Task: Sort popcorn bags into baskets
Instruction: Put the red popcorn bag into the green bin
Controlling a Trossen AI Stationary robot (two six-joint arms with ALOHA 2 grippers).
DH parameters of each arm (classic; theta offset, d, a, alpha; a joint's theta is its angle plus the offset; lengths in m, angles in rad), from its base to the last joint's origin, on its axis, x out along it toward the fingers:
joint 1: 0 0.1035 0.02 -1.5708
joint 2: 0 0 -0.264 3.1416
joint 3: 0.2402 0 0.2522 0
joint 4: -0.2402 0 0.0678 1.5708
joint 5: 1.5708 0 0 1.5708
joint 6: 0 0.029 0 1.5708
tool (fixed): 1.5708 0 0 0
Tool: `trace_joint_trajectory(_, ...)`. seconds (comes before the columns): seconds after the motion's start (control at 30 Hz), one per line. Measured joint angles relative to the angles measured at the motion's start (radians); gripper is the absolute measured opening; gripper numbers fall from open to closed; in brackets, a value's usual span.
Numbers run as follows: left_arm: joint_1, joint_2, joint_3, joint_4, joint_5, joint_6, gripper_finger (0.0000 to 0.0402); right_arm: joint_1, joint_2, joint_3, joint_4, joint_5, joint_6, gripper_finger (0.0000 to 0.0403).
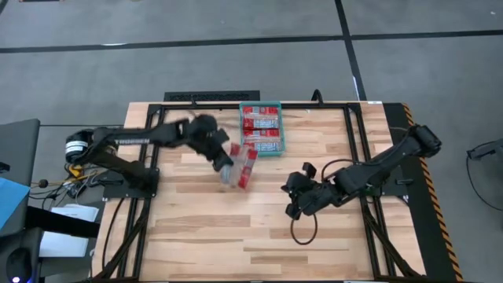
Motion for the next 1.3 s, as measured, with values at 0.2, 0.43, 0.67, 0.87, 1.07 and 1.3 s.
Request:
trace_joint_trajectory(0.2, 0.167, 0.135, 0.268, -0.290, 0.041, 0.342, 0.0001, -0.028, 0.002, 0.000, -0.006, -0.003, 0.000, 0.0028)
trace_joint_trajectory(0.43, 0.256, 0.387, 0.583, -0.497, 0.017, 0.645, 0.0001, -0.055, 0.001, 0.000, -0.010, -0.004, 0.001, 0.0016)
trace_joint_trajectory(0.67, 0.272, 0.608, 0.908, -0.683, -0.018, 0.851, 0.0000, -0.060, 0.001, 0.000, -0.067, -0.004, 0.016, 0.0035)
trace_joint_trajectory(0.87, 0.255, 0.755, 1.136, -0.768, -0.053, 0.932, 0.0000, -0.060, 0.001, 0.000, -0.137, -0.004, 0.012, 0.0029)
trace_joint_trajectory(1.07, 0.216, 0.858, 1.270, -0.890, -0.058, 1.018, 0.0000, -0.060, 0.001, 0.000, -0.139, -0.005, 0.011, 0.0018)
trace_joint_trajectory(1.3, 0.171, 0.878, 1.273, -0.892, -0.106, 1.093, 0.0000, -0.060, 0.001, 0.000, -0.135, -0.004, 0.017, 0.0033)
